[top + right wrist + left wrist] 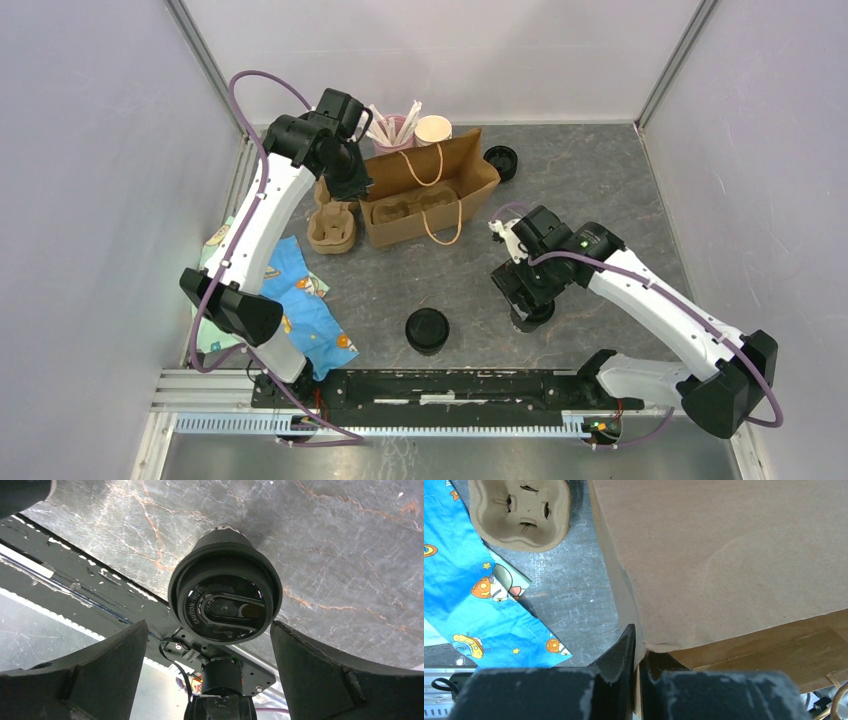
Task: Pack the takeout coffee
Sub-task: Pick up the coffee cup from the center of the board.
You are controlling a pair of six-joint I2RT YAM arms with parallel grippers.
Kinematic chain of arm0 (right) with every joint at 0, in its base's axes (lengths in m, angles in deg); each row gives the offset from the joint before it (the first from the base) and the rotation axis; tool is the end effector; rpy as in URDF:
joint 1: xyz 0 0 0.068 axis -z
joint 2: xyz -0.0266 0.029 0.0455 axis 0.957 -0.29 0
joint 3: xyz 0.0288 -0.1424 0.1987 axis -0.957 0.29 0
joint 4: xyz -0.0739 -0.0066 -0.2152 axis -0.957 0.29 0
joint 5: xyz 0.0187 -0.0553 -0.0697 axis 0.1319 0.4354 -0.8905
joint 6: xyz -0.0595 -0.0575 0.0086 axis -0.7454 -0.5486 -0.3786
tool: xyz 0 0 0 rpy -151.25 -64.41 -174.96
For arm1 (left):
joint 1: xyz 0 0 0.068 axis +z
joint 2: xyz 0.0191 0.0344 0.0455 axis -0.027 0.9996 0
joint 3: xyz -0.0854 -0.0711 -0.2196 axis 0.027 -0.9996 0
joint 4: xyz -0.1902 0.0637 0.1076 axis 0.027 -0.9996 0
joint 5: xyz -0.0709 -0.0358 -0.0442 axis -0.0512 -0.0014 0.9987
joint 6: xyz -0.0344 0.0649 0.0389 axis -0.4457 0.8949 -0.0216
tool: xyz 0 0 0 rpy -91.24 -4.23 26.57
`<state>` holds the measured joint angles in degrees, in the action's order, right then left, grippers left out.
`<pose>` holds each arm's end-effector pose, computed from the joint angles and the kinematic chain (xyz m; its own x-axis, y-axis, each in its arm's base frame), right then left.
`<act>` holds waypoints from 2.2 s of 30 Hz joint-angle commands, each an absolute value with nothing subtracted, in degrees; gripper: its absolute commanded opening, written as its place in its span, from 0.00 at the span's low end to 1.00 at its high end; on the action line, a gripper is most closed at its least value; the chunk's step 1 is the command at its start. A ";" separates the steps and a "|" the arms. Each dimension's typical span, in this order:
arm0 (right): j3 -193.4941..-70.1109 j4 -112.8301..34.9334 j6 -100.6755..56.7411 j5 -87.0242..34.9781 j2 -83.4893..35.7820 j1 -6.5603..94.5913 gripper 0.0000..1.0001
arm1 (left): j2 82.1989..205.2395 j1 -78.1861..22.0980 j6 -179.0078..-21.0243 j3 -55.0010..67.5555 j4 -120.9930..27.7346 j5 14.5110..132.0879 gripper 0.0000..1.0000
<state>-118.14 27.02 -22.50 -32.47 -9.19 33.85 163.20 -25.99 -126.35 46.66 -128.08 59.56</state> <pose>0.1428 0.1187 0.2350 -0.7973 -0.5110 -0.3214 -0.5545 0.8304 0.0552 0.2668 -0.1136 0.3407 -0.8600 -0.2811 -0.4259 -0.2001 0.9535 -0.2252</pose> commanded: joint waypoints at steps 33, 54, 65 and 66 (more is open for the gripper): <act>-119.43 28.99 -21.12 -38.12 -14.65 33.65 0.84 | 162.09 -25.65 -124.38 48.28 -127.92 59.75 0.09; -117.08 27.51 -20.57 -39.52 -14.76 33.64 0.74 | 161.33 -25.63 -125.26 46.56 -126.74 61.00 0.07; -118.00 27.47 -19.19 -41.66 -12.64 33.67 0.29 | 160.67 -25.65 -124.99 44.95 -125.63 62.14 0.07; -118.41 27.67 -18.80 -42.17 -12.15 33.64 0.25 | 160.57 -25.63 -124.81 44.72 -125.31 62.28 0.07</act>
